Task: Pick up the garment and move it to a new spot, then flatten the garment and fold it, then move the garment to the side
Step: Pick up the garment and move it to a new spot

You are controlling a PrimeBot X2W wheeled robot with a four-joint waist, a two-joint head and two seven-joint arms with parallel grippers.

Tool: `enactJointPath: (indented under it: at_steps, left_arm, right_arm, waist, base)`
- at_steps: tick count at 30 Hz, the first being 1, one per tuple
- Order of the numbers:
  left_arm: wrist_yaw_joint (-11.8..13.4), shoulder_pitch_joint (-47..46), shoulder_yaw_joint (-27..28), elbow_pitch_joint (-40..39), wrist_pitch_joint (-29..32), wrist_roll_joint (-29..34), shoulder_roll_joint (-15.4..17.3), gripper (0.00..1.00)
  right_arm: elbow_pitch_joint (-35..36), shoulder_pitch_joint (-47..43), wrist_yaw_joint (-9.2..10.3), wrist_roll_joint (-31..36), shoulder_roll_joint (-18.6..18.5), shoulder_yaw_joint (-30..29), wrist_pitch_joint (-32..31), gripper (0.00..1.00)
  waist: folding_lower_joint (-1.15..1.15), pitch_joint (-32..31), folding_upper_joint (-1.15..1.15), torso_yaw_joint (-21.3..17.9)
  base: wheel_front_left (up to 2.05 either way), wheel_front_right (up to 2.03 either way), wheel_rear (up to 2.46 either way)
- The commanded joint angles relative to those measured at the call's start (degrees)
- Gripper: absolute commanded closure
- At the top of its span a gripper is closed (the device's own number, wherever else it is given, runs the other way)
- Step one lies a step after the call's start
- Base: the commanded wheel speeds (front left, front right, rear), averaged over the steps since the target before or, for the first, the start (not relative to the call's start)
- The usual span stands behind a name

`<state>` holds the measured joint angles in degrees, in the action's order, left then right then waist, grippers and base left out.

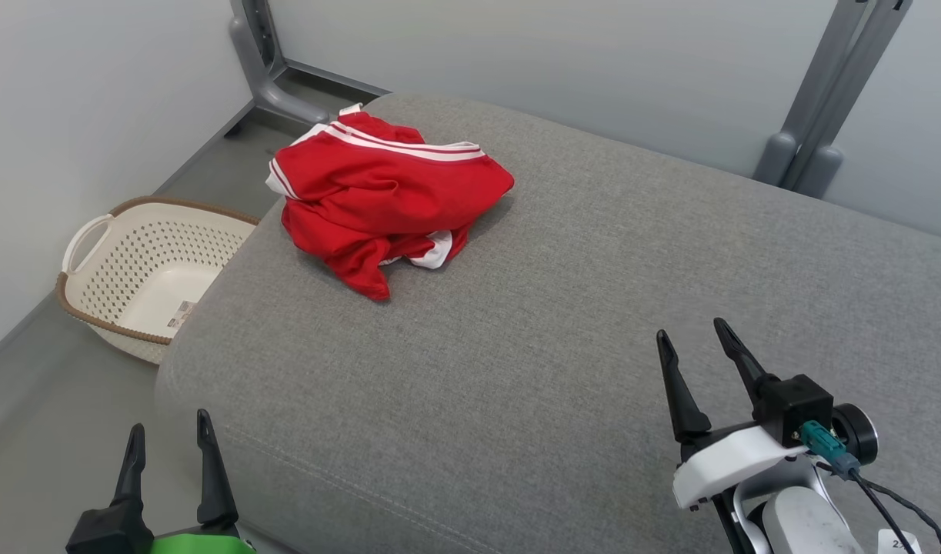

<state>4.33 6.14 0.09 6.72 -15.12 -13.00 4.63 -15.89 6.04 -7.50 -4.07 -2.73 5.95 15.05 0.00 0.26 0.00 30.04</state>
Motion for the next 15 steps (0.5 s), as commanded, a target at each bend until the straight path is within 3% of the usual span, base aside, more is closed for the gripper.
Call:
enactJointPath:
  at_steps: [1,9,15]
  left_arm:
    - [0.46,0.79,0.3,-0.66,-0.02,-0.05,-0.05,0.0]
    - [0.36,0.95,-0.1,-0.9,0.17,-0.71,-0.39,0.0]
    - [-3.17,-8.58,-1.66,3.97,3.61,-3.63,0.01,0.0]
  right_arm:
    - [-0.4,0.73,0.01,-0.09,-0.29,0.08,0.17,0.0]
    - [-0.97,0.86,0.01,-0.4,-0.27,0.02,0.18,0.0]
    - [0.02,-0.08,0.01,0.92,-0.26,-1.8,0.18,0.0]
  waist:
    - [0.0,0.62,0.0,0.59]
    - [0.0,0.5,0.0,0.36]
    - [0.0,1.81,0.0,0.13]
  base:
    - [0.0,0.0,0.0]
    - [0.0,0.0,0.0]
    - [0.0,0.0,0.0]
